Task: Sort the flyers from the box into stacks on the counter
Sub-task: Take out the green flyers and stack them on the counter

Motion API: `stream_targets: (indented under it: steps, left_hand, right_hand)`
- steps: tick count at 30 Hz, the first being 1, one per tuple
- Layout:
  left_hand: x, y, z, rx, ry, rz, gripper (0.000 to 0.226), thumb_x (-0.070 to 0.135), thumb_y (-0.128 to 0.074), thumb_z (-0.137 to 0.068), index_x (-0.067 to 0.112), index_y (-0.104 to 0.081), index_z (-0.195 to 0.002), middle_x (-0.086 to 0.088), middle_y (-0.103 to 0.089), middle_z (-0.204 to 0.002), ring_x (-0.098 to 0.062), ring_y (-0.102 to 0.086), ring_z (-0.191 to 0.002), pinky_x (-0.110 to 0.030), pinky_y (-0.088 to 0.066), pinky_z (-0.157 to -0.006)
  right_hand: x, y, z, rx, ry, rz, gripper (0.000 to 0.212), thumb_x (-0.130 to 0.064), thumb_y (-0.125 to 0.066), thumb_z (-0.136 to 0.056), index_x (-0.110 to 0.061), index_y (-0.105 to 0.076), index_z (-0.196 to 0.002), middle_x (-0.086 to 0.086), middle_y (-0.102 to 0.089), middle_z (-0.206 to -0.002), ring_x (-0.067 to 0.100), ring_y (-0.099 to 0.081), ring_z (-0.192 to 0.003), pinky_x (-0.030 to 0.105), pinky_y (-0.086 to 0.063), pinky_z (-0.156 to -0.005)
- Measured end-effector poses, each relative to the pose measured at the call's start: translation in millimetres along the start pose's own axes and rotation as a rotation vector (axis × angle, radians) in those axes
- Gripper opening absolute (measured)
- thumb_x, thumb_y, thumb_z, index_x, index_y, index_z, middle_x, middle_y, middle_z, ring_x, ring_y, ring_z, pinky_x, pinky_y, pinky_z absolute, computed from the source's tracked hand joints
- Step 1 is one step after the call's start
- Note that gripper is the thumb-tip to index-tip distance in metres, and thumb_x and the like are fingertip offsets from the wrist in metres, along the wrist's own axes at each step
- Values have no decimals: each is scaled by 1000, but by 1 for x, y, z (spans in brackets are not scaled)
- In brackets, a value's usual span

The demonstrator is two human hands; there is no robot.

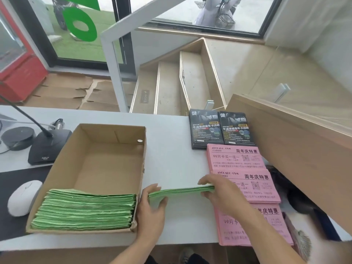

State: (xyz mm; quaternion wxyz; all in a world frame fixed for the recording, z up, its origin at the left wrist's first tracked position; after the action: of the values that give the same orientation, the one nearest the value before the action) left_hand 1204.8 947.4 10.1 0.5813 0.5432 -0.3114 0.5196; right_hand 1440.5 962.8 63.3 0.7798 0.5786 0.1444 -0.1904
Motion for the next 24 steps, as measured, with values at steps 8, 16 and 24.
stream_targets:
  steps: [8, 16, 24]
  left_hand:
    - [22, -28, -20, 65, -15, -65, 25, 16, -53, -102, 31, -48, -122, 6, -63, -114, -19, -59, -108, -33, -48, -85]
    - [63, -50, -106, 67, 46, -368, 51, 5, -47, -96, 22, -39, -142, -3, -61, -128, -30, -58, -118, -40, -49, -93]
    - [55, -57, -121, -252, 162, -680, 109, 6, -65, -84, 22, 12, -160, -8, -23, -155, -29, -25, -143, -41, -39, -108]
  right_hand:
    - [13, 13, -25, 137, -167, -623, 19, -17, -68, -96, -29, -58, -106, -9, -73, -97, 9, -71, -89, 18, -52, -62]
    - [-2, 28, -95, 163, -118, -81, 23, -26, -63, -93, -32, -57, -115, -4, -70, -105, 25, -63, -98, 42, -53, -84]
    - [9, 6, -102, 153, 90, 343, 51, -23, -65, -89, -33, -54, -137, -5, -53, -132, 19, -44, -124, 34, -30, -105]
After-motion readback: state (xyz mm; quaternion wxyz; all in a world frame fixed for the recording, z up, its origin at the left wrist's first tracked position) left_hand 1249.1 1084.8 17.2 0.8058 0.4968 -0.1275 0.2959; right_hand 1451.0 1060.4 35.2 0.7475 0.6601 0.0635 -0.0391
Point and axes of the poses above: each hand's wrist, its own z-axis away from the middle knuckle, its own y-axis out of the back of the hand, x = y × z, the point moved 2 cm from there along -z, towards the middle knuckle
